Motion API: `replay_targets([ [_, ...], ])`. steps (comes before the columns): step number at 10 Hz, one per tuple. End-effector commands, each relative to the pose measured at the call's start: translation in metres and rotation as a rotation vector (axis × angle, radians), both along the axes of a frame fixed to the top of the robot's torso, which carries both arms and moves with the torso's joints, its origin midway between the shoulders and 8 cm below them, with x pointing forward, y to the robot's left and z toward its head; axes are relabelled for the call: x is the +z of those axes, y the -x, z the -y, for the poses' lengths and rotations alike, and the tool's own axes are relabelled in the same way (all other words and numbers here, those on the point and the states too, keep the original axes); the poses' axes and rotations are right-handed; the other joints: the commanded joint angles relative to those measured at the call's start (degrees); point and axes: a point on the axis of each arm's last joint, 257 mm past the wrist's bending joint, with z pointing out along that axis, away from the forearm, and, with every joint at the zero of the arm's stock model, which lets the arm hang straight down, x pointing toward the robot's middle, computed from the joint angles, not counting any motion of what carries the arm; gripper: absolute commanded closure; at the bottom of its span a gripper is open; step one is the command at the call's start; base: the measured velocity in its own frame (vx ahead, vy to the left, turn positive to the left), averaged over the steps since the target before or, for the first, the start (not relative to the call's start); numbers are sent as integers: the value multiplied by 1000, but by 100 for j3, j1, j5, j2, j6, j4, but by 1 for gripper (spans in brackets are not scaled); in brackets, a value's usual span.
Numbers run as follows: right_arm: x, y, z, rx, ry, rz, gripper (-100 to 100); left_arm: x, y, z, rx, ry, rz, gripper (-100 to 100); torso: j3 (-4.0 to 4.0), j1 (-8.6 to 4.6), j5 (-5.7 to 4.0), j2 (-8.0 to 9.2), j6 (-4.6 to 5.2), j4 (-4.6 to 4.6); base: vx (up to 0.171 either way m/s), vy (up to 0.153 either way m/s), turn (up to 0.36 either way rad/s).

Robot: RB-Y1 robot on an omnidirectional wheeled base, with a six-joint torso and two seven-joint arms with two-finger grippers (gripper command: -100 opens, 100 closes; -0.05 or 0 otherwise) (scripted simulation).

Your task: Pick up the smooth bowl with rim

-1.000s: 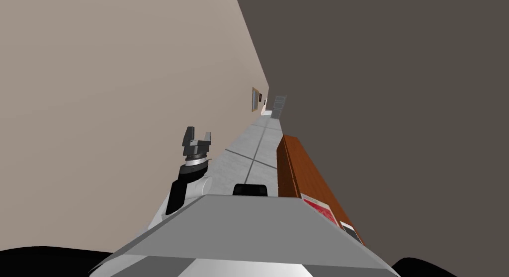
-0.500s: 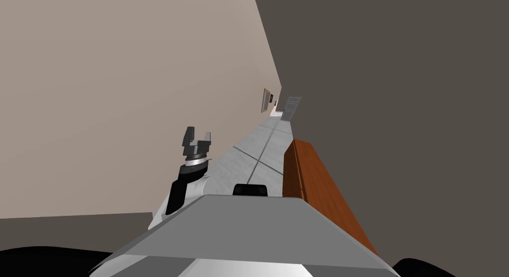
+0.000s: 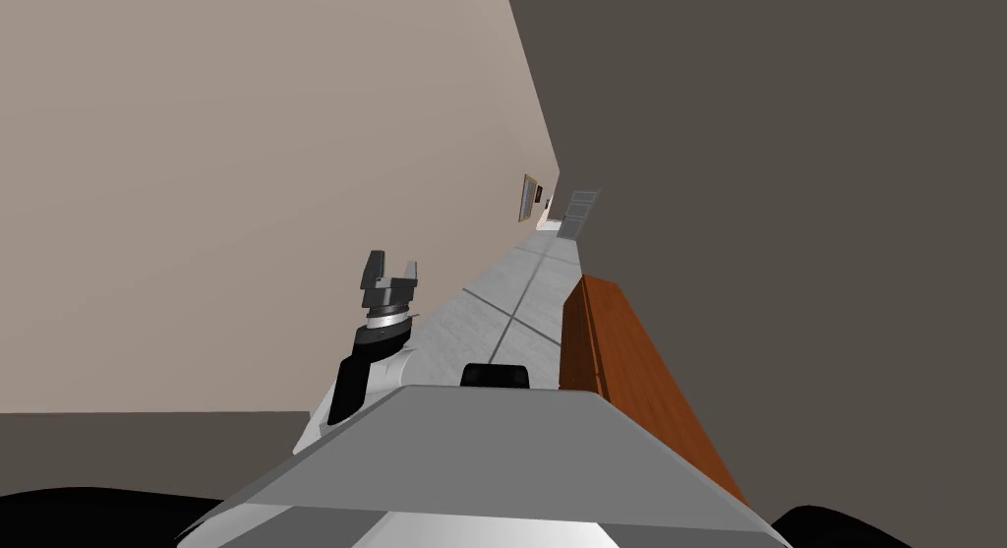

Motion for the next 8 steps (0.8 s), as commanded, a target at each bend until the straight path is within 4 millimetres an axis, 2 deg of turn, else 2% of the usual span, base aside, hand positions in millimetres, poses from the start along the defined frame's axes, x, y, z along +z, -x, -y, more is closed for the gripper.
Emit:
replay_targets([
  [1, -8, -5, 3, -4, 1, 1, -100, 0, 0, 0, 0, 0, 0, 0, 0, 0, 0, 0, 0, 0, -44, 4, 24],
  [2, -5, -3, 2, -3, 1, 1, -100, 0, 0, 0, 0, 0, 0, 0, 0, -1, 0, 0, 0, 0, -18, -1, 5],
  [3, -5, -3, 2, -3, 1, 1, 100, 0, 0, 0, 0, 0, 0, 0, -4, -1, 0, -7, 1, -2, 0, 0, 0],
  [7, -5, -3, 3, -4, 2, 1, 100, 0, 0, 0, 0, 0, 0, 0, -3, -7, -8, -8, 3, 0, 0, 0, 0],
  [8, -5, -3, 3, -3, 2, 2, 0, 0, 0, 0, 0, 0, 0, 0, -3, -7, -8, -8, 3, 0, 0, 0, 0],
])
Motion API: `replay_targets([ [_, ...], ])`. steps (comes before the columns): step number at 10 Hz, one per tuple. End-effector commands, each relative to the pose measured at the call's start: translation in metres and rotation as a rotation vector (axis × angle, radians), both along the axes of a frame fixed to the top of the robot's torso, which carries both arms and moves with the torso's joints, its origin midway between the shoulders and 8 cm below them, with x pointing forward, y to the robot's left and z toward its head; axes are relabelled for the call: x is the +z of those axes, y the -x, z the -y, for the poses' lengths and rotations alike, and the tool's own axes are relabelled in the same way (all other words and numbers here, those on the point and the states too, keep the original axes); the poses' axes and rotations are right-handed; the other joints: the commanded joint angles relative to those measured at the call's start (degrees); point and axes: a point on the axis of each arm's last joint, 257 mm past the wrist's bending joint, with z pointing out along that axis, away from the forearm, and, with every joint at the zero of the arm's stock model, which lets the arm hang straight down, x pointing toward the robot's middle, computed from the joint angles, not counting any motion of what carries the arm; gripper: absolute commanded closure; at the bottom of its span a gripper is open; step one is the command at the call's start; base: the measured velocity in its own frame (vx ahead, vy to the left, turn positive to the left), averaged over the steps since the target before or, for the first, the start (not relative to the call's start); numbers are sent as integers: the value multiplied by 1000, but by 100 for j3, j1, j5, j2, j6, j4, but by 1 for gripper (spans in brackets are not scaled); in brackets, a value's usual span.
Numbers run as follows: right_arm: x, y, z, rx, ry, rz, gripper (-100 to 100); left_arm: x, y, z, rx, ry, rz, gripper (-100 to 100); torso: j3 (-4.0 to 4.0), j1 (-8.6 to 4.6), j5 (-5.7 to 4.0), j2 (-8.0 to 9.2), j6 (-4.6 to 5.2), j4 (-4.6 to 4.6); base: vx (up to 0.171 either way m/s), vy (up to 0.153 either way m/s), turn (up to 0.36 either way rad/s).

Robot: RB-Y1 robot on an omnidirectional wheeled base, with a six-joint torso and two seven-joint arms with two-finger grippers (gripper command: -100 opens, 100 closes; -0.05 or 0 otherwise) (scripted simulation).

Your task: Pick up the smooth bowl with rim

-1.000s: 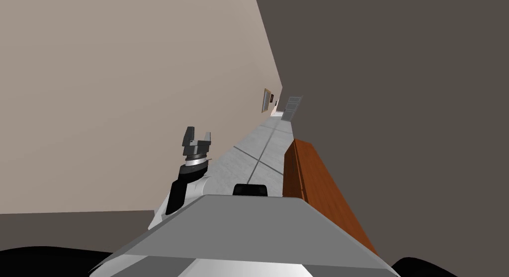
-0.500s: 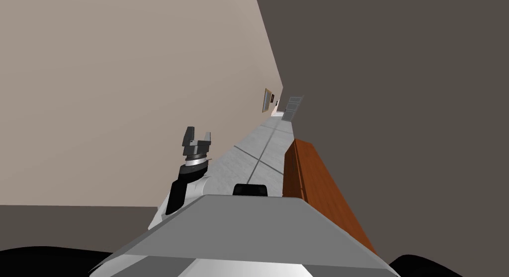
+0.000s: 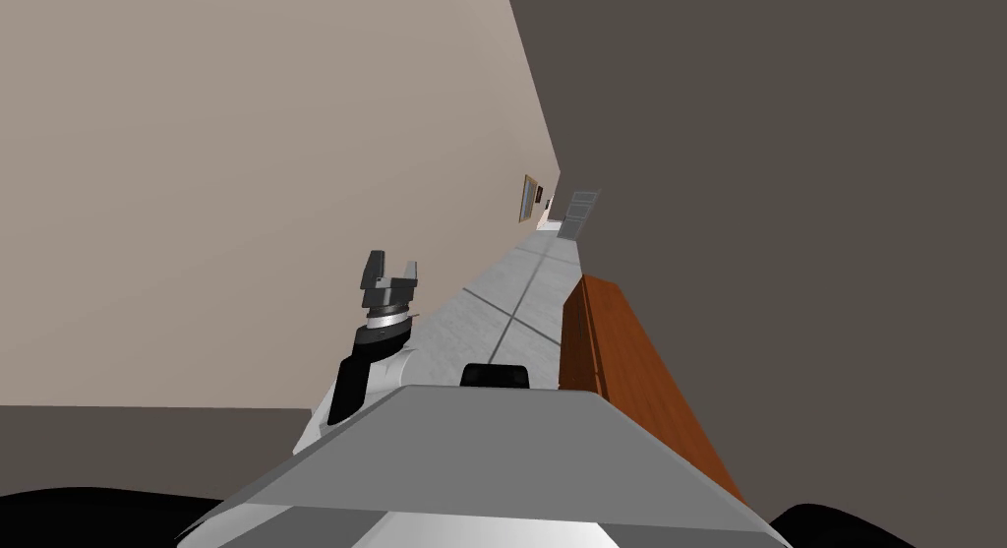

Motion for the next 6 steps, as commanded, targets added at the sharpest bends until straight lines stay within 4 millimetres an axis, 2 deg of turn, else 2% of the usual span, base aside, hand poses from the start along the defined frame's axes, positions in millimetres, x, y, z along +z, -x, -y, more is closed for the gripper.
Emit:
replay_targets([
  [1, 7, 5, -3, 4, -1, -3, 100, 0, 0, 0, 0, 0, 0, 0, 0, 0, 0, 0, 0, 0, 24, 1, -32],
  [4, 19, 12, -8, 8, -3, -7, 100, 0, 0, 0, 0, 0, 0, 0, -10, 3, 3, -17, 0, -4, 43, -5, -27],
  [5, 16, 10, -7, 7, -3, -6, 100, 0, 0, 0, 0, 0, 0, 0, -11, 3, 3, -17, 0, -5, 17, -2, -4],
  [6, 17, 11, -7, 7, -3, -6, 0, 0, 0, 0, 0, 0, 0, 0, -7, 2, 3, -11, 0, -3, 0, 0, 0],
])
